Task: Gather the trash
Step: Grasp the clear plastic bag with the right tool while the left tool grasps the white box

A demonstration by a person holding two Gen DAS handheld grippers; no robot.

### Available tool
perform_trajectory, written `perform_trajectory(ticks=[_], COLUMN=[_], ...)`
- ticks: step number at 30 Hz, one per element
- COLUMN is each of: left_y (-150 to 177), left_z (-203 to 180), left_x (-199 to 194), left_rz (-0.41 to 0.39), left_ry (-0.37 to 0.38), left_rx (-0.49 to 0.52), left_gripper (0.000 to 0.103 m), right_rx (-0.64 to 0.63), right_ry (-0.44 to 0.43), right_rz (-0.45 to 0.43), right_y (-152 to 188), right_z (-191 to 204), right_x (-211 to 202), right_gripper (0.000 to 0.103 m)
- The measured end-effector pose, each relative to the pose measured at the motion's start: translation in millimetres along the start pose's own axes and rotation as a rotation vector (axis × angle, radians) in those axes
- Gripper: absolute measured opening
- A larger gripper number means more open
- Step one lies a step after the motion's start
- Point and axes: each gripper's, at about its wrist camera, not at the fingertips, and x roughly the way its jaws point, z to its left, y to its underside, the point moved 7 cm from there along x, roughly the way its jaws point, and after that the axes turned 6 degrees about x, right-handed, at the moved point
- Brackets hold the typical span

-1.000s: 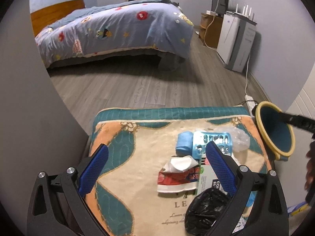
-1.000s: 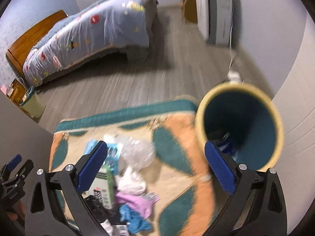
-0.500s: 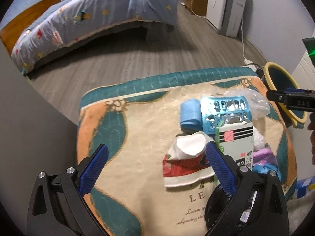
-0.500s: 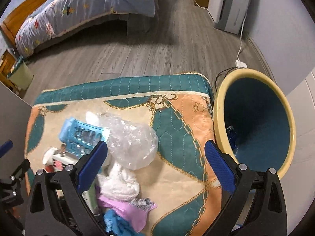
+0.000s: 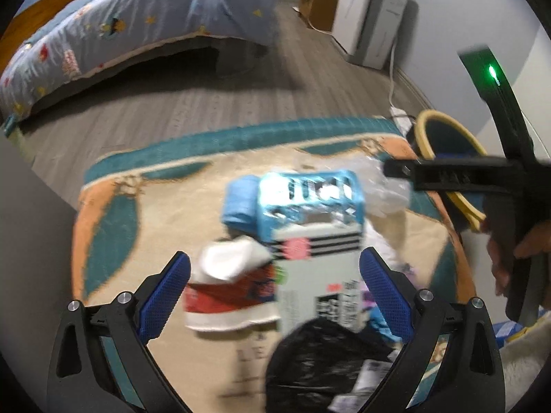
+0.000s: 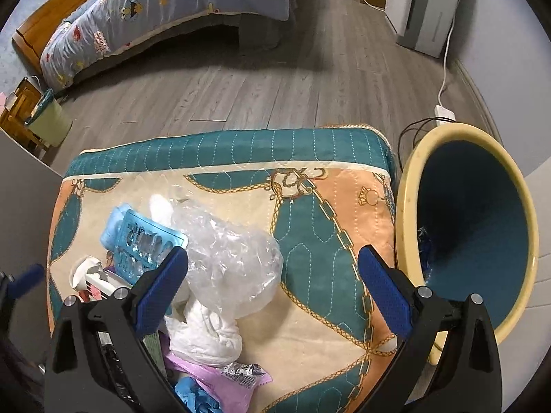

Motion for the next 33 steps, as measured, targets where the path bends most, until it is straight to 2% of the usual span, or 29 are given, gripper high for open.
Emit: perform_trajectory(ticks=[4, 10, 15, 20, 22, 24, 27, 29, 33], left_y=[9.7, 11.0, 13.3, 9.1, 7.9, 7.9, 6.0, 4.7, 1.2], left_z=[-18.8, -33.3, -41.8, -34.1, -29.5, -26.1, -23.4, -22.6, -22.4], left_x=[17.2, 33.4, 43.3, 46.8, 46.9, 47.7, 46.1, 45.2, 36.7], left_rz=[0.051, 0.077, 0.1, 0.1, 0.102, 0.109, 0.104, 0.103, 0.078], left_ry=[0.016, 0.037, 0.007, -0.004, 0.002, 0.001, -0.003, 0.004, 0.001], left_rx=[0.029, 0.057, 0.118, 0.109, 0.094, 0.083, 0.084, 0.087, 0.096], left_gripper=[0.097, 0.097, 0.097, 0.095, 0.086, 0.083, 0.076, 0.075, 0.075], right_rx=[0.003, -0.015, -0.031, -0.06, -0.079, -0.094, -0.099, -0.099, -0.09], right_ry=[-0.015, -0.028, -0.044, -0.068, -0.072, -0.07, -0.079, -0.089, -0.085], right_rz=[0.009, 0.032, 0.044, 0.068, 0.085, 0.103, 0.135, 0.151, 0.141], right_y=[-0.7, 1.7, 3.8, 8.0, 11.7, 15.6, 20.8, 23.1, 21.4], right_z=[-2.4, -3.1, -1.7, 6.0, 10.4, 13.4, 15.8, 16.3, 11.9], right_x=[1.5, 5.2, 7.2, 12.3, 15.4, 18.8, 22.9, 23.6, 18.0], right_gripper=[0.097, 0.096, 0.093, 0.092, 0.091, 0.089, 0.074, 0.049, 0.036])
